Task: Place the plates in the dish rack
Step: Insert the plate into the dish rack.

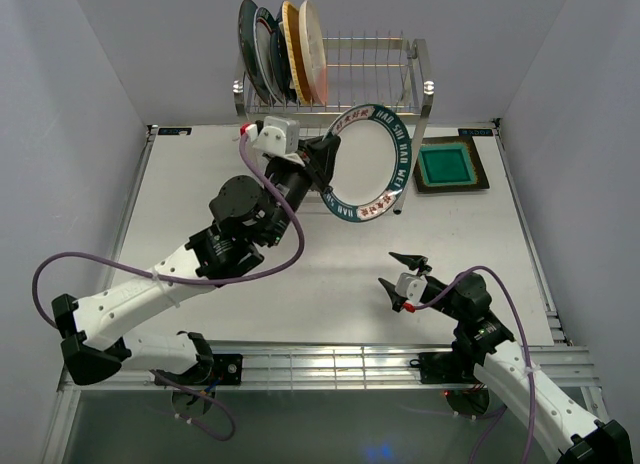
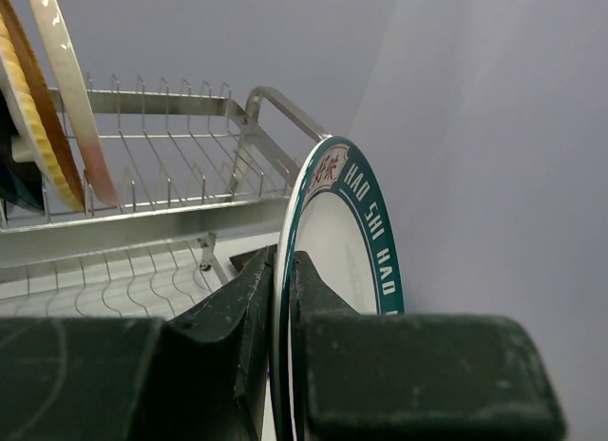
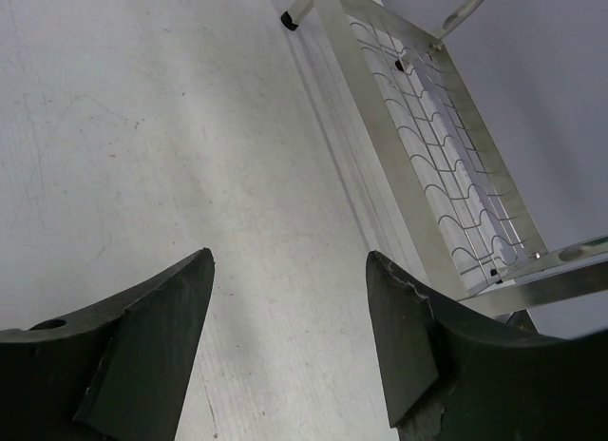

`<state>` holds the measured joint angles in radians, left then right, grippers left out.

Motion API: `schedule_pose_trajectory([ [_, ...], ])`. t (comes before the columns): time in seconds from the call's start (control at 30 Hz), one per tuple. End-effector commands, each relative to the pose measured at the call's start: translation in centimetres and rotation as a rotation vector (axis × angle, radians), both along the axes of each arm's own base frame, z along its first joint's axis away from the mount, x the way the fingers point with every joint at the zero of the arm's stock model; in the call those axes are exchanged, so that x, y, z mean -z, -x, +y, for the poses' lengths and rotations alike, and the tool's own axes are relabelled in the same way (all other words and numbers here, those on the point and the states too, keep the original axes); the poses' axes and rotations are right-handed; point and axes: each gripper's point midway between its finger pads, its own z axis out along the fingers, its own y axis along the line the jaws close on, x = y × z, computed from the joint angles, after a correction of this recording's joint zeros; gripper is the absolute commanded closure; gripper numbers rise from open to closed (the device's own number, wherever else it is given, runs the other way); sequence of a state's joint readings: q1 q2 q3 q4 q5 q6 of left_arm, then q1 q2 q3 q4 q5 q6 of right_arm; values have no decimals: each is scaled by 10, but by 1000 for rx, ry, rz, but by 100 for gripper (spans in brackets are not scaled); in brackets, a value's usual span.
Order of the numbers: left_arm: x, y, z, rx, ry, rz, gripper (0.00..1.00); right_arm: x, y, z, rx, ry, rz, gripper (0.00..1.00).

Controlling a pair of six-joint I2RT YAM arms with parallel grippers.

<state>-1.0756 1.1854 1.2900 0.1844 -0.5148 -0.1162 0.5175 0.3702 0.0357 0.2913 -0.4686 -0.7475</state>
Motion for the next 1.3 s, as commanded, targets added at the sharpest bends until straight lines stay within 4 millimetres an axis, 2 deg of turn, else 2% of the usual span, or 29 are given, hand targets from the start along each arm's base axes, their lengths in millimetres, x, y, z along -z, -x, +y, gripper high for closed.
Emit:
schedule_pose_trajectory([
  [0.0,-62,-2,22,-84,109,-105,100,-21,-6,0,16,-28,-59,30],
  [0.03,-64,-5,16,-88,105,-116,100,-20,-6,0,18,-26,-58,30],
  [0.07,-79,-4,18,-91,126,-136,100,-20,-6,-1,19,-27,-59,30],
  [0.1,-84,-5,17,-95,136,-141,100,-20,-6,-1,19,-26,-58,30],
  [0.13,-82,-12,10,-121,93,-151,100,-19,-7,0,19,-24,-56,30],
  [0.17,-99,-12,15,-137,121,-168,100,-19,-7,-1,21,-24,-55,30],
  [0.27,-107,-20,8,-164,110,-179,100,-20,-7,-1,22,-26,-58,30],
  [0.3,-121,-19,11,-169,135,-192,100,-21,-8,-1,25,-27,-61,30],
  [0.33,-127,-20,11,-175,143,-199,100,-21,-7,-1,24,-28,-59,30],
  [0.37,-124,-25,2,-185,123,-202,100,-21,-7,-1,24,-28,-62,30],
  [0.4,-138,-24,6,-195,147,-221,100,-21,-7,-1,23,-29,-61,30],
  [0.5,-143,-37,-4,-255,117,-258,100,-20,-7,-1,22,-27,-58,30],
  [0.53,-153,-38,-1,-282,126,-279,100,-21,-7,-1,23,-29,-58,30],
  [0.57,-154,-42,-1,-314,118,-284,100,-20,-7,-1,22,-26,-57,30],
  [0.6,-146,-53,-13,-356,56,-304,100,-19,-7,-1,22,-23,-54,30],
  [0.63,-160,-52,-6,-387,72,-320,100,-19,-8,-1,24,-22,-53,30],
  [0.7,-160,-63,-5,-445,47,-319,100,-19,-8,0,22,-19,-50,30],
  [0.73,-152,-74,-13,-470,14,-314,100,-19,-8,0,21,-20,-53,30],
  [0.77,-161,-77,-4,-496,34,-317,100,-19,-7,0,19,-19,-51,31],
  [0.83,-159,-83,-6,-501,26,-321,100,-19,-7,0,18,-20,-52,31],
  [0.97,-159,-99,10,-527,51,-313,100,-18,-7,0,16,-18,-51,31],
  [1.2,-150,-134,25,-565,42,-310,100,-16,-8,0,17,-9,-39,30],
  [1.27,-148,-144,35,-600,39,-309,100,-15,-8,0,20,-7,-38,31],
])
